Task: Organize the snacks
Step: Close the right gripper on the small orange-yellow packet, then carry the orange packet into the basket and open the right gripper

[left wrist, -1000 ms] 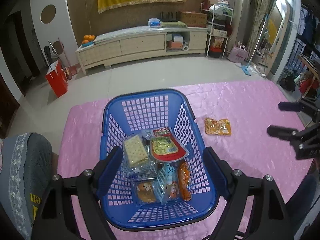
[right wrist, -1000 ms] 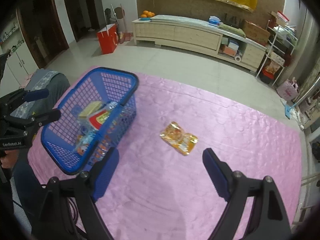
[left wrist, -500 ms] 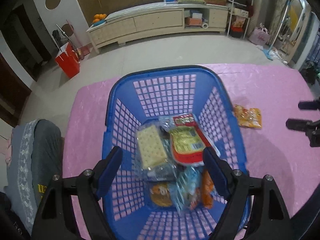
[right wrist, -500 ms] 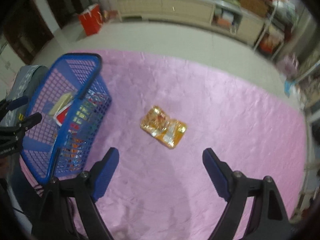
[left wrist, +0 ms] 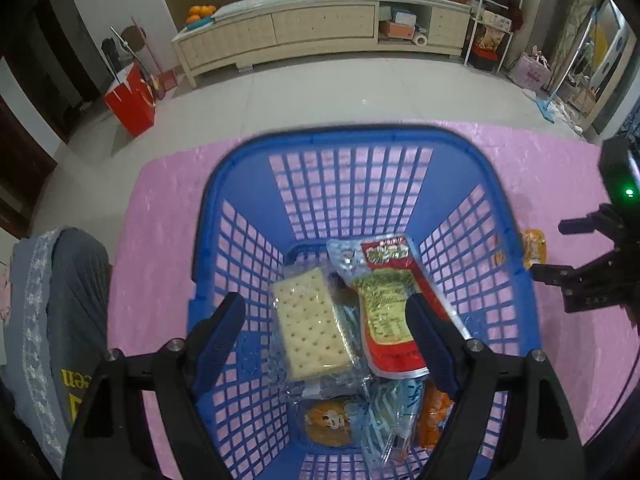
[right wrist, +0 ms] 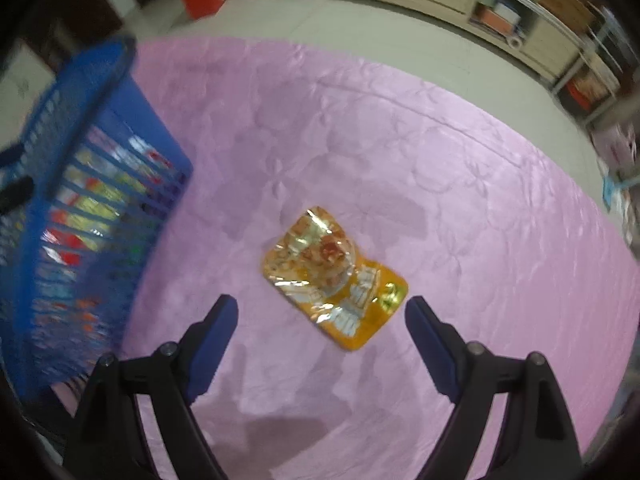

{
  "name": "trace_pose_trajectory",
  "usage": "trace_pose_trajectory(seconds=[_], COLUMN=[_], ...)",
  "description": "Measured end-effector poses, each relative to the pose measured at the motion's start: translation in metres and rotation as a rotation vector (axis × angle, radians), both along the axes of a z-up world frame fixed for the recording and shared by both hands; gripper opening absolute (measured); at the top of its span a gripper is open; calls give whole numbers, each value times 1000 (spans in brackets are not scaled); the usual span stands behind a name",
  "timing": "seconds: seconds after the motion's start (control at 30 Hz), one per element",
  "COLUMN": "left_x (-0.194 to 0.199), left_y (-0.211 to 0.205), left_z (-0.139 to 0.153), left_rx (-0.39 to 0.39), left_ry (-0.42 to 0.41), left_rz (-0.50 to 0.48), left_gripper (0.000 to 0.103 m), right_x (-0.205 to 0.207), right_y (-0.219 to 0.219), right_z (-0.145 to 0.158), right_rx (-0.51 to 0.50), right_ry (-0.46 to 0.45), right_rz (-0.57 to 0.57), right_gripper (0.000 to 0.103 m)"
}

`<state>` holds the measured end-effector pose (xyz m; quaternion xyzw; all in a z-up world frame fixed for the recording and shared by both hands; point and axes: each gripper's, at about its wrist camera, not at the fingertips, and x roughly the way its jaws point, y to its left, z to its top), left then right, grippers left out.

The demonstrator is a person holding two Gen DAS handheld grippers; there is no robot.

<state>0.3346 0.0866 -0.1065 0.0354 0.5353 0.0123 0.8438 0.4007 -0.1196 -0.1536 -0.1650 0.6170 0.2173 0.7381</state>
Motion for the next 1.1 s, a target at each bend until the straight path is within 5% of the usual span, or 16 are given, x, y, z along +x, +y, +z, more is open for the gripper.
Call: trace_pose_trajectory(seconds=[0.57, 0.63, 0.73, 1.1], left_x=[6, 5, 3, -10], left_y=[-5, -7, -7, -7], left_z=[-17, -18, -17, -10], left_rx=[44, 50, 45, 11], left_ry=[20, 21, 19, -11], left_rz=[-1, -17, -14, -6], left_gripper=[81, 81, 81, 81], right_x=[2, -5, -13, -57], right_y=[5, -1, -4, -12], right_z=[-38, -38, -27, -9], right_rx=[-4, 7, 4, 20], right_ry=[-28, -40, -34, -70], right_rz=[197, 222, 225, 153], right_gripper=[88, 82, 42, 15])
